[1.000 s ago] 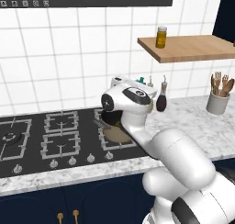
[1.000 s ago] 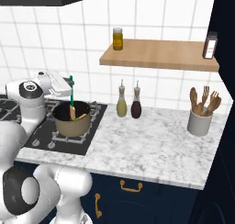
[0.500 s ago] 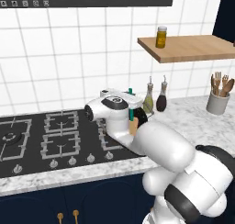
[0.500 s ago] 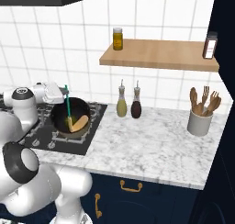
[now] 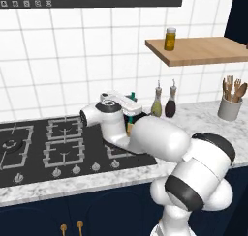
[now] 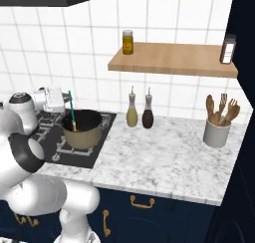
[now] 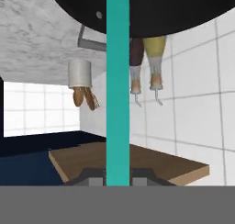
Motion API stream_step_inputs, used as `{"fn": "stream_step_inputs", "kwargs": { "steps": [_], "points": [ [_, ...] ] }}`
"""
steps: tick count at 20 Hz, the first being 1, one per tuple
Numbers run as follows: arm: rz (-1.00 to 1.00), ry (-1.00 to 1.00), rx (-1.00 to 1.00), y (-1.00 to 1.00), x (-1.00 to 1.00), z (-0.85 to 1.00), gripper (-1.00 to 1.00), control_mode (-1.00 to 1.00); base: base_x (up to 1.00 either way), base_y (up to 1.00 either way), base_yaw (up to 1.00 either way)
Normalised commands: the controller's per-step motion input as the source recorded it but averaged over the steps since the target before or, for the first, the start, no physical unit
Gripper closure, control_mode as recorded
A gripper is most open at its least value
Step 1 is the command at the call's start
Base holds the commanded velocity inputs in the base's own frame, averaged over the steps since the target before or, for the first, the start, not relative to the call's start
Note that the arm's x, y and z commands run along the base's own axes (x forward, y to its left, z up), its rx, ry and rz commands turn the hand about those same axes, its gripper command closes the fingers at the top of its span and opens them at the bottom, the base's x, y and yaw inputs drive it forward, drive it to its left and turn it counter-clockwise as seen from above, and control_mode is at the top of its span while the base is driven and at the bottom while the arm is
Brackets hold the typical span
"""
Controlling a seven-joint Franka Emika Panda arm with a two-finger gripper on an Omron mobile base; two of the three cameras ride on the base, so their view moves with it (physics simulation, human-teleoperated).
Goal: Put the lime and squash in the pot. Retrieve the spatula and lightly stir the vegetables in the pot.
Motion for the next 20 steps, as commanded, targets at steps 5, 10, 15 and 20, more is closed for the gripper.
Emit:
{"fn": "stream_step_inputs", "kwargs": {
  "steps": [5,10,15,20],
  "points": [
    [0.00,-0.27,0.03,-0.62,-0.84,-0.83,1.00,-1.00,0.00,0.00,0.00],
    [0.17,-0.53,0.09,-0.73,-0.14,-0.64,1.00,-1.00,0.00,0.00,0.00],
    [0.28,-0.30,0.07,-0.20,0.66,-0.04,1.00,-1.00,0.00,0.00,0.00],
    [0.30,-0.17,0.09,0.09,0.46,-0.07,1.00,-1.00,0.00,0.00,0.00]
  ]
}}
